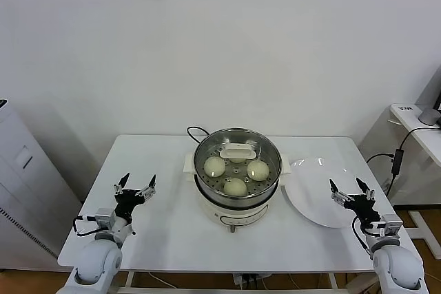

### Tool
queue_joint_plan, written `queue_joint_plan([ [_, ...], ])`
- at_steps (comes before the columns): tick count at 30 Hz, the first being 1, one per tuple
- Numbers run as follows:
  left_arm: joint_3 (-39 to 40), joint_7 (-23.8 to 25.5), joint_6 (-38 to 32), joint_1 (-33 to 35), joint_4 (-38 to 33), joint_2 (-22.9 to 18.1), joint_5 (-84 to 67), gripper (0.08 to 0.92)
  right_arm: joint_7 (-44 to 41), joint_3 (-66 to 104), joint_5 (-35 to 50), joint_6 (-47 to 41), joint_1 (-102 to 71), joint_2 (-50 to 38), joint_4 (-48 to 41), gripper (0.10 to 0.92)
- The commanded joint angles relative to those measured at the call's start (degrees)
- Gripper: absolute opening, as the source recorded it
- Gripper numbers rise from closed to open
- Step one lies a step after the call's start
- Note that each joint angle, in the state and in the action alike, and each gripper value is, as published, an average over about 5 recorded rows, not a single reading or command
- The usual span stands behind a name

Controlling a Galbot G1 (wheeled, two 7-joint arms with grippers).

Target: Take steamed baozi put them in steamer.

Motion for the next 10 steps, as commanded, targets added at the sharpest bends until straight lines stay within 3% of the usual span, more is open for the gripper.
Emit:
queue_joint_plan([
  [1,0.0,0.0,0.5,-0.1,0.0,-0.2,0.1,0.823,-0.1,0.2,-0.4,-0.4,0.1,0.0,-0.4,0.823],
  [10,-0.5,0.0,1.1,-0.2,-0.4,-0.1,0.1,0.823,-0.2,0.2,0.0,-0.1,0.0,0.7,-1.0,0.823],
])
